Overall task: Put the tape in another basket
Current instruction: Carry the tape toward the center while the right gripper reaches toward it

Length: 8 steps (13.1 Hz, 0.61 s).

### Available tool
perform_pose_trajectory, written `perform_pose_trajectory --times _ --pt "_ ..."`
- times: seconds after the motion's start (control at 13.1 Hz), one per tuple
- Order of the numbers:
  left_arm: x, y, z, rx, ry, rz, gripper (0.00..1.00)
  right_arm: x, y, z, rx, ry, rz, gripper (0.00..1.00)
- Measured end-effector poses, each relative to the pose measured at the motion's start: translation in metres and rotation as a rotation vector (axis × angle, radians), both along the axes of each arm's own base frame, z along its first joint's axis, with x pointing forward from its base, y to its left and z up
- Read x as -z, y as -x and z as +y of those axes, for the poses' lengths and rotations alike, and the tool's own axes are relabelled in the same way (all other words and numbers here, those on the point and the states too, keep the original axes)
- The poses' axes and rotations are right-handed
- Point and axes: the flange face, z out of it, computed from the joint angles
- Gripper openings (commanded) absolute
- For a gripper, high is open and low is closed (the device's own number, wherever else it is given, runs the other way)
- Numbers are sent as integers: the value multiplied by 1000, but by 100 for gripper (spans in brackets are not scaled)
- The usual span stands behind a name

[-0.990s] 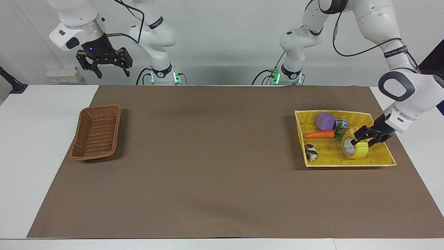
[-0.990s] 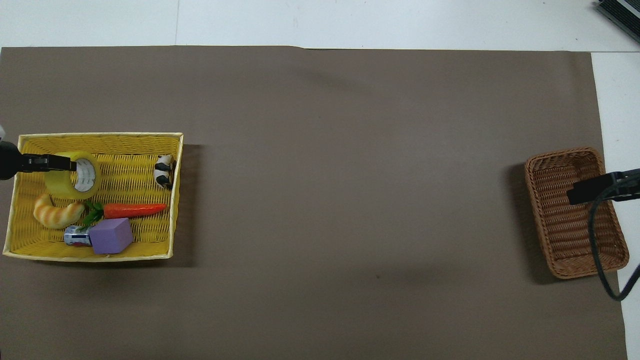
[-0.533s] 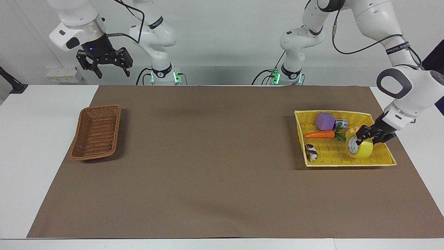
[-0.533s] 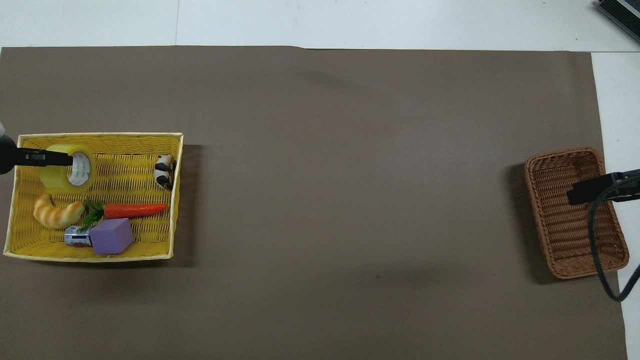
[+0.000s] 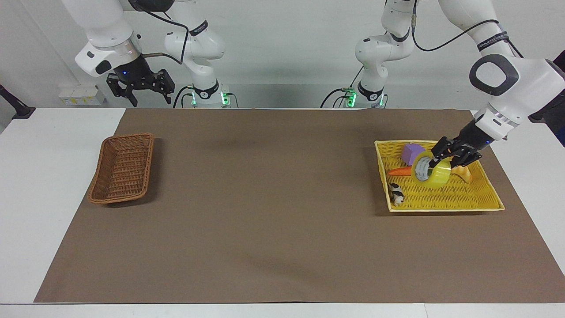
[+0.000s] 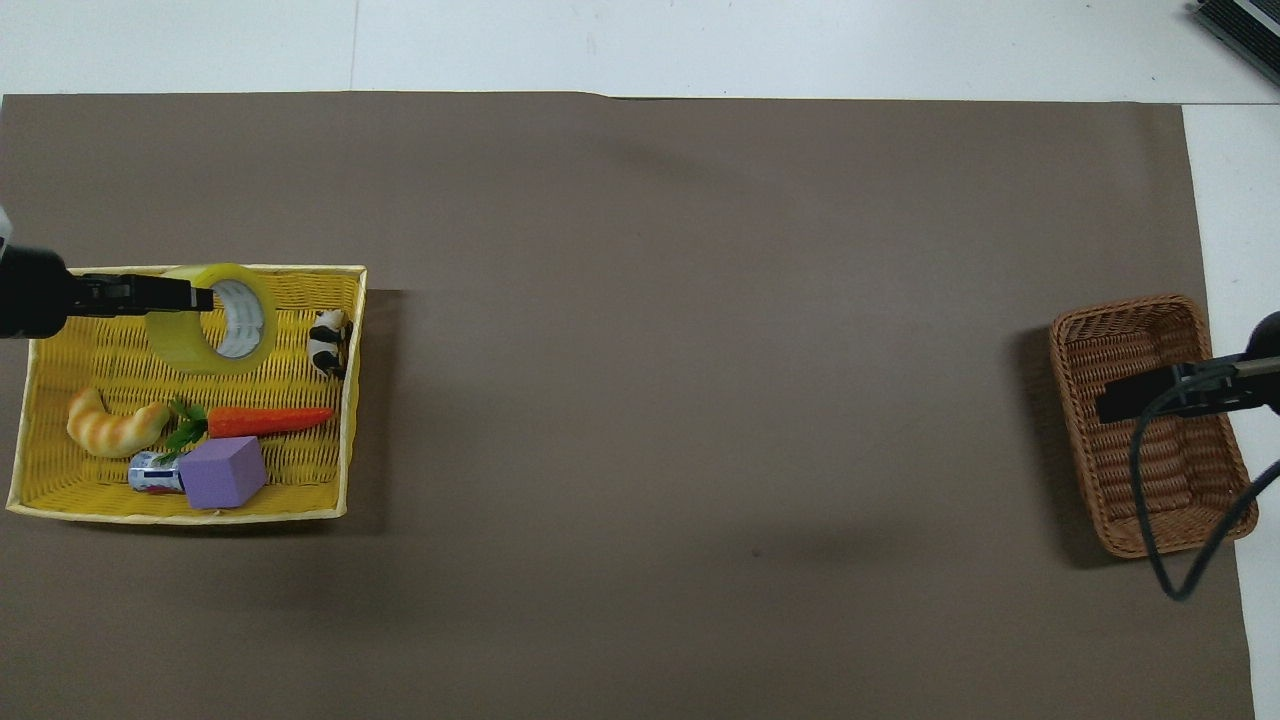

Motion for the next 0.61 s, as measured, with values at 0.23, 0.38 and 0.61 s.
perform_pose_trajectory --times 0.23,0.38,0.61 --pt "-6 -3 -73 -84 203 51 0 34 -5 13 21 -139 -6 100" --pt "-11 -4 -112 -141 332 54 0 53 -9 21 34 -254 -20 100" --pt "-14 1 -155 -204 506 60 0 82 -13 32 50 -425 -49 100"
